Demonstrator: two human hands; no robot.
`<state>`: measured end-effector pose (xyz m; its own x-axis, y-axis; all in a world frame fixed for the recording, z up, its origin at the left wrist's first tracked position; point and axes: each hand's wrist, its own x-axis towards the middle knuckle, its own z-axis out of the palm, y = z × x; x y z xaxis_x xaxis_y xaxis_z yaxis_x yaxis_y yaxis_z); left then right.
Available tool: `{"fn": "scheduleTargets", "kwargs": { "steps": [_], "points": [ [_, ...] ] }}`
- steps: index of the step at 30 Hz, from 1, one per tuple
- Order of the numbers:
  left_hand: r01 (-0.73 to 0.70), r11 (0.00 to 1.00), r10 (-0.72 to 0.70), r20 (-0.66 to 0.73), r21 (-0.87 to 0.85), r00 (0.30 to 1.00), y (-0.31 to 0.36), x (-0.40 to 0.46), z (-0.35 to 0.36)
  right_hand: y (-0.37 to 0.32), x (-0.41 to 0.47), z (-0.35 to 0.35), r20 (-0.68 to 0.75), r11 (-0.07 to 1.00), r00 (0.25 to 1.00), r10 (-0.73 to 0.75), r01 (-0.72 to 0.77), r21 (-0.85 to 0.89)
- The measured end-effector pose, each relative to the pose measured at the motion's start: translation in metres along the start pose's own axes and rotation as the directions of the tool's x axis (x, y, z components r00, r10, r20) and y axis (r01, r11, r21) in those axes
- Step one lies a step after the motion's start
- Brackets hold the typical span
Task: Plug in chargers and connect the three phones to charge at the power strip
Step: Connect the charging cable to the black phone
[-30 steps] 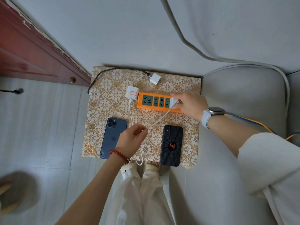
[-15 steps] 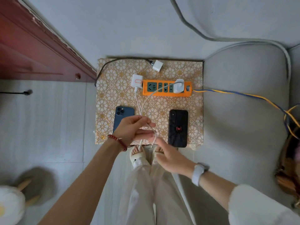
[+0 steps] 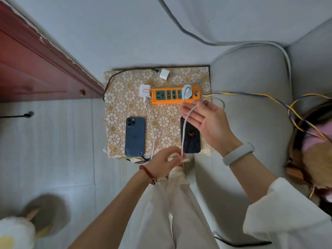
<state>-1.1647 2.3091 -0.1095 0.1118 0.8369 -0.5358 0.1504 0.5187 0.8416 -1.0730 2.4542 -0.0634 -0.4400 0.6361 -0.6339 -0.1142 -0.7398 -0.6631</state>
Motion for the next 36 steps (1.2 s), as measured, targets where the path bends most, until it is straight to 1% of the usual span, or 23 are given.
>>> {"fn": "scheduleTargets", "kwargs": {
  "steps": [2, 3, 4, 6, 7, 9, 10, 12, 14, 15, 18, 20, 22, 23, 24, 25, 26, 27, 28, 29, 30, 31, 36],
  "points": [
    [0.012, 0.951, -0.045, -0.101, -0.309, 0.994, 0.010, -0.007, -0.008, 0.010, -0.006, -0.002, 0.032, 0.996, 0.999, 0.035, -0.032, -0.086],
    [0.019, 0.865, -0.103, -0.141, -0.501, 0.985, 0.014, -0.011, -0.014, 0.020, -0.012, -0.005, 0.054, 0.971, 0.996, 0.071, -0.056, -0.232],
    [-0.003, 0.759, -0.157, -0.187, -0.651, 0.970, 0.016, -0.014, -0.021, 0.033, -0.019, -0.005, 0.095, 0.892, 0.987, 0.127, -0.072, -0.446],
    [-0.120, 0.588, -0.238, -0.312, -0.800, 0.920, 0.016, -0.020, -0.040, 0.055, -0.035, -0.003, 0.151, 0.642, 0.945, 0.289, -0.074, -0.763],
    [-0.181, 0.520, -0.289, -0.372, -0.835, 0.882, 0.014, -0.022, -0.051, 0.064, -0.044, -0.005, 0.170, 0.568, 0.906, 0.389, -0.091, -0.818],
    [-0.271, 0.463, -0.419, -0.478, -0.844, 0.772, 0.007, -0.025, -0.073, 0.074, -0.061, -0.012, 0.238, 0.576, 0.841, 0.487, -0.104, -0.811],
    [-0.294, 0.469, -0.472, -0.518, -0.832, 0.713, 0.002, -0.027, -0.082, 0.075, -0.066, -0.021, 0.264, 0.547, 0.838, 0.477, -0.048, -0.836],
    [-0.280, 0.550, -0.534, -0.589, -0.787, 0.606, -0.012, -0.031, -0.095, 0.071, -0.070, -0.041, 0.230, 0.410, 0.885, 0.405, 0.050, -0.911],
    [-0.180, 0.688, -0.533, -0.658, -0.703, 0.531, -0.029, -0.035, -0.101, 0.064, -0.067, -0.063, 0.128, 0.260, 0.941, 0.313, 0.044, -0.965],
    [-0.110, 0.743, -0.524, -0.676, -0.660, 0.518, -0.037, -0.037, -0.101, 0.060, -0.065, -0.073, 0.076, 0.216, 0.959, 0.272, 0.016, -0.976],
    [0.114, 0.818, -0.519, -0.639, -0.563, 0.568, -0.054, -0.038, -0.088, 0.054, -0.058, -0.094, -0.010, 0.109, 0.997, 0.075, -0.018, -0.994],
    [0.259, 0.855, -0.499, -0.575, -0.449, 0.649, -0.060, -0.038, -0.069, 0.054, -0.056, -0.095, -0.068, 0.008, 0.992, -0.109, -0.068, -0.998],
    [0.341, 0.896, -0.443, -0.501, -0.285, 0.744, -0.061, -0.038, -0.047, 0.051, -0.052, -0.092, -0.196, -0.043, 0.954, -0.228, -0.211, -0.977],
    [0.340, 0.917, -0.399, -0.476, -0.209, 0.784, -0.061, -0.039, -0.036, 0.047, -0.049, -0.089, -0.274, -0.012, 0.935, -0.225, -0.284, -0.959],
    [0.319, 0.938, -0.346, -0.460, -0.138, 0.818, -0.061, -0.041, -0.025, 0.043, -0.047, -0.085, -0.356, 0.109, 0.917, -0.178, -0.341, -0.934],
    [0.292, 0.954, -0.289, -0.445, -0.066, 0.847, -0.061, -0.042, -0.015, 0.039, -0.044, -0.081, -0.434, 0.357, 0.897, -0.087, -0.378, -0.854],
    [0.271, 0.963, -0.243, -0.421, 0.006, 0.874, -0.062, -0.045, -0.006, 0.036, -0.042, -0.077, -0.474, 0.666, 0.878, 0.060, -0.389, -0.636],
    [0.262, 0.963, -0.215, -0.388, 0.071, 0.896, -0.064, -0.047, 0.002, 0.032, -0.041, -0.074, -0.450, 0.879, 0.872, 0.195, -0.359, -0.315],
    [0.264, 0.956, -0.203, -0.354, 0.130, 0.913, -0.067, -0.049, 0.007, 0.027, -0.040, -0.072, -0.408, 0.956, 0.873, 0.269, -0.292, 0.005],
    [0.276, 0.943, -0.205, -0.326, 0.187, 0.923, -0.071, -0.050, 0.012, 0.024, -0.039, -0.074, -0.380, 0.948, 0.877, 0.293, -0.215, 0.235],
    [0.296, 0.925, -0.218, -0.306, 0.238, 0.927, -0.076, -0.051, 0.015, 0.022, -0.036, -0.076, -0.387, 0.922, 0.876, 0.287, -0.143, 0.360],
    [0.322, 0.902, -0.237, -0.292, 0.288, 0.927, -0.080, -0.051, 0.016, 0.019, -0.033, -0.077, -0.406, 0.907, 0.870, 0.278, -0.100, 0.408],
    [0.442, 0.713, -0.352, -0.268, 0.544, 0.897, -0.097, -0.053, 0.014, 0.015, -0.020, -0.092, -0.508, 0.960, 0.847, 0.157, -0.010, 0.280]
  ]
}}
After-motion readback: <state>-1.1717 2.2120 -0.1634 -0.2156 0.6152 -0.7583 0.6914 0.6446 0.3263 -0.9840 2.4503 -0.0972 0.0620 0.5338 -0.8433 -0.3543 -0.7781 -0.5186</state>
